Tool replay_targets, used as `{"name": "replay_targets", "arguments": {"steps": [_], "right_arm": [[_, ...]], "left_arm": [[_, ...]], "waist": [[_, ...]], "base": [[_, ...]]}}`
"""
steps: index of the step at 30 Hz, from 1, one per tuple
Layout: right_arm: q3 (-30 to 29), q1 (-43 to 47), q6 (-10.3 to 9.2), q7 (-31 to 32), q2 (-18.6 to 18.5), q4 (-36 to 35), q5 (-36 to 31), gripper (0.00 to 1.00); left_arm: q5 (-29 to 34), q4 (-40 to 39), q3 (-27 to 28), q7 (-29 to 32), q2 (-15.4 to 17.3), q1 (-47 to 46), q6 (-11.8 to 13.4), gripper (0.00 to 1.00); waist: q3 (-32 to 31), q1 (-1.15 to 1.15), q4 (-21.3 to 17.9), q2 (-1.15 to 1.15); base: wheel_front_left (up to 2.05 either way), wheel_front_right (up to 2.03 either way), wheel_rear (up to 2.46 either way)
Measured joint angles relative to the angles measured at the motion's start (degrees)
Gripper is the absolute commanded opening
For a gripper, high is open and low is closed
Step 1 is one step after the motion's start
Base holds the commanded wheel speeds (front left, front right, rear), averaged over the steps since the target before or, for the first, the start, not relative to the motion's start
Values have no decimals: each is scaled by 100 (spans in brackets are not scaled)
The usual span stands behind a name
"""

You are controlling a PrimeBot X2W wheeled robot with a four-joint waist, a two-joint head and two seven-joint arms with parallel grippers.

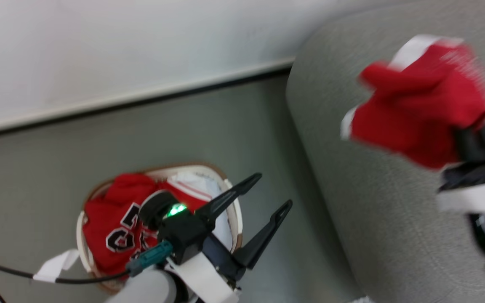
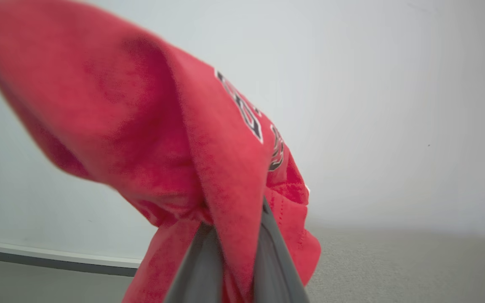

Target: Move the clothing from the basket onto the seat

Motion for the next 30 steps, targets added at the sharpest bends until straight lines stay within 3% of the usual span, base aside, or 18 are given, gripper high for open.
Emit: {"name": "replay_targets", "arguments": {"steps": [10,18,23,28,29,30], "right_arm": [[-2178,-1970,1,356,-389,1059,-747,0],[-4448,-3446,1,772,-721,1834,-1857,0],[-5573,-3826,1,1065,-613,2073,-2973,0],[-6127,-3846,1,823,25,2327,-3607,0],[-6197,-3834,1,726,160,2385,-3682,27],[-6246,-3796,1,625,272,2429,-3740,34]], "left_arm": [[233,47,-267,-113,132,-1116,-105,100],[232,268,-328,-378,60,-1461,-114,100],[241,419,-253,-470,116,-1495,-71,100],[244,543,-204,-556,165,-1418,-47,100],[244,582,-187,-563,174,-1392,-46,100],[243,617,-174,-569,183,-1368,-41,100]], "waist": [[1439,1,524,0],[2136,1,1173,0],[2533,1,1473,0],[2796,1,1695,0],[2802,1,1707,0],[2784,1,1707,0]], "base": [[0,0,0],[0,0,0],[0,0,0],[0,0,0],[0,0,0],[0,0,0]]}}
